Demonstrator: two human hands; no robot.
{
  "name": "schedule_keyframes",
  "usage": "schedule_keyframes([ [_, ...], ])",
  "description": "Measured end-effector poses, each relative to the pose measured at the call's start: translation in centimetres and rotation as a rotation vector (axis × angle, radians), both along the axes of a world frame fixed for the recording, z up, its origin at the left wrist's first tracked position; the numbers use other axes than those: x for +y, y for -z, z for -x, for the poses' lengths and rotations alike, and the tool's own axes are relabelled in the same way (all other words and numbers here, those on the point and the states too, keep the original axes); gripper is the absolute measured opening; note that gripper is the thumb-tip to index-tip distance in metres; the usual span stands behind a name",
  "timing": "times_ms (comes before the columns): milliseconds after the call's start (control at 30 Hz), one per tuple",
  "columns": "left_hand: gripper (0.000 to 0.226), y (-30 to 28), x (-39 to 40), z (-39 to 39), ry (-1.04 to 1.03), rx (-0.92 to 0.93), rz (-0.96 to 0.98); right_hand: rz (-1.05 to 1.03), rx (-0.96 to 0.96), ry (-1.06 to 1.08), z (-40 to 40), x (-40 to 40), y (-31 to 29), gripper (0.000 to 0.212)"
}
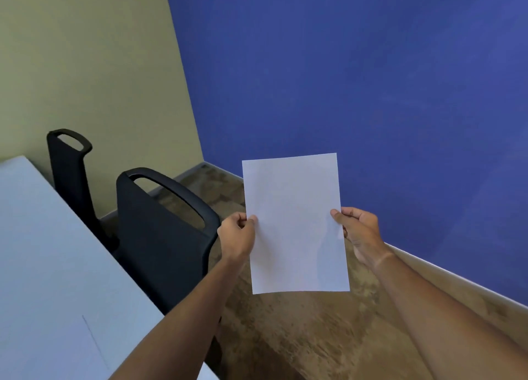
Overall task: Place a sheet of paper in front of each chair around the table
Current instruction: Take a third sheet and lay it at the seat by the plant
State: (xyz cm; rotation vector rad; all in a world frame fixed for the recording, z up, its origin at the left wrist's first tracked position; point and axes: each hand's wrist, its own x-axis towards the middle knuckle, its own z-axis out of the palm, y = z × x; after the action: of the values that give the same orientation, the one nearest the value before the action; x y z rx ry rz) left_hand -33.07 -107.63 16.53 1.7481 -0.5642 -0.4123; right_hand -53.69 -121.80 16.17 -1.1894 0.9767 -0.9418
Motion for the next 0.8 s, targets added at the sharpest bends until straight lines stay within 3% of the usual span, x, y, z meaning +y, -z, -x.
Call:
schedule_keyframes([
  [367, 0.020, -1.3, -12.5, -4.1, -0.324, 0.001, 0.029, 0.029, 0.034, -0.222, -9.1, -16.7, -1.8, 0.010],
  [800, 0.018, -4.6, -19.2, -15.5, -0.593, -0.082, 0.036, 0.077, -0.047, -0.449, -25.9, -26.6, -4.3, 0.015],
])
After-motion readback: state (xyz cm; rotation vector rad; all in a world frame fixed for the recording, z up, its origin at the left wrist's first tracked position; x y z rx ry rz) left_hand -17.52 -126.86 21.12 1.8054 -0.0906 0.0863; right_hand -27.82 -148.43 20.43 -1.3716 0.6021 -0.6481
